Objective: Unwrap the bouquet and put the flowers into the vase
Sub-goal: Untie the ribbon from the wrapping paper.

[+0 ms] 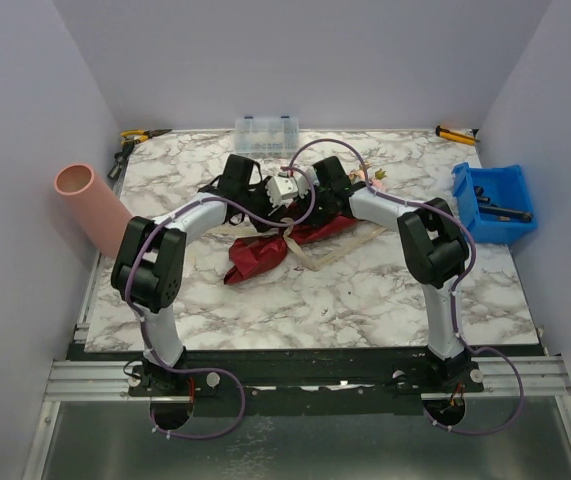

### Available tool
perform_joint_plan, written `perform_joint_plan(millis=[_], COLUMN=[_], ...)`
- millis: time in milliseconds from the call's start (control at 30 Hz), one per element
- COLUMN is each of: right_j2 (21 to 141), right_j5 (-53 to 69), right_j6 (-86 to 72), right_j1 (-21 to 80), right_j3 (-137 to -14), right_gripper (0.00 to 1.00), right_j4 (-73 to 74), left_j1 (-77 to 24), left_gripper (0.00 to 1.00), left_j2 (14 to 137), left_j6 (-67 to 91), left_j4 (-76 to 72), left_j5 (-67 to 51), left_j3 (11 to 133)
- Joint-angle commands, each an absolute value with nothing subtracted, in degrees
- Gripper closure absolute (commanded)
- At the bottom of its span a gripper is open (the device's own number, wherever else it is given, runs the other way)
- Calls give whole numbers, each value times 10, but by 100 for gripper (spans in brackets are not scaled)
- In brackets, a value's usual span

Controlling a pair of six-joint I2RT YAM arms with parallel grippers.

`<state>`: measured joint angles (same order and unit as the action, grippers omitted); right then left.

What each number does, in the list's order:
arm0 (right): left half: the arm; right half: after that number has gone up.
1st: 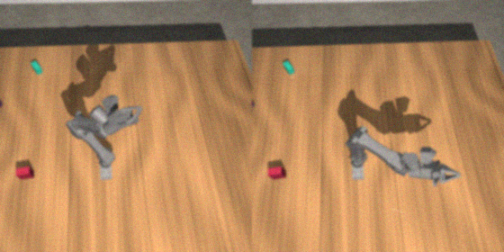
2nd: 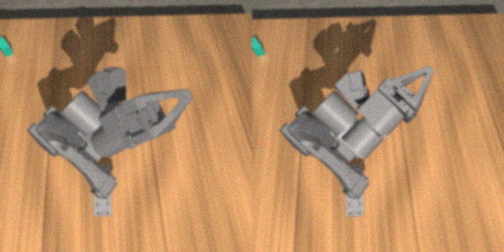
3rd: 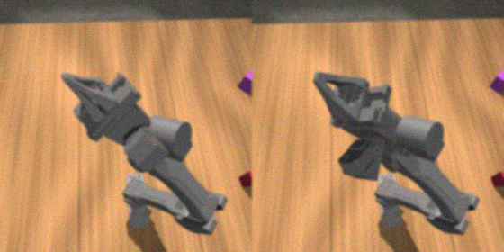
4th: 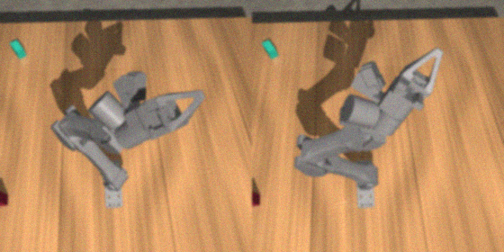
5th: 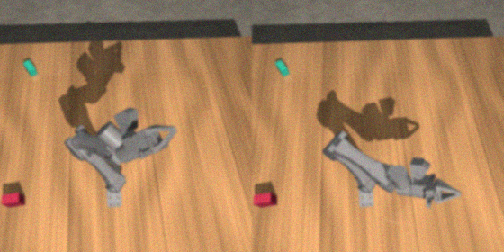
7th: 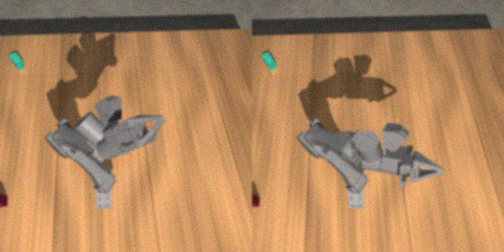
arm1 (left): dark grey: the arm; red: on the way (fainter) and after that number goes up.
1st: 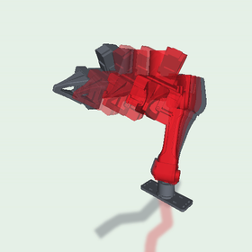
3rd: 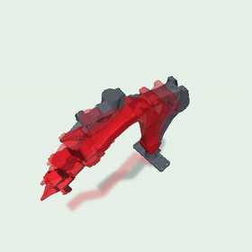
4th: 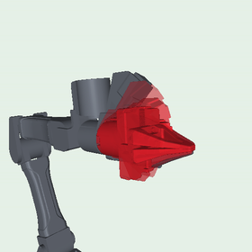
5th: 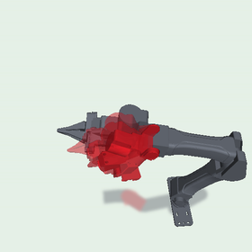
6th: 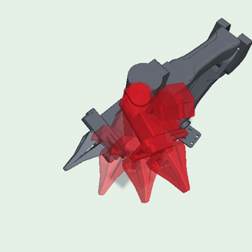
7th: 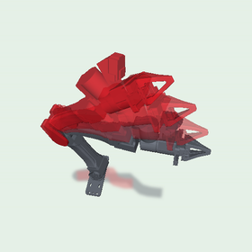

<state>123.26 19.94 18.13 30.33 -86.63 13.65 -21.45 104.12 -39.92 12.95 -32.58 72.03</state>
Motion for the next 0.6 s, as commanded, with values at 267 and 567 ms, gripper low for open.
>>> perform_joint_plan(millis=[267,567], right_j2=[1310,1314], right_j5=[122,112], right_j6=[206,209], right_j1=[306,306], right_j3=[-825,-825], right_gripper=[90,90], right_j4=[239,239], left_j1=[-215,-208], left_gripper=[53,100], left_j2=[1111,1051], left_j6=[-398,-358], left_j4=[131,97], left_j5=[-293,-317], left_j3=[759,740])
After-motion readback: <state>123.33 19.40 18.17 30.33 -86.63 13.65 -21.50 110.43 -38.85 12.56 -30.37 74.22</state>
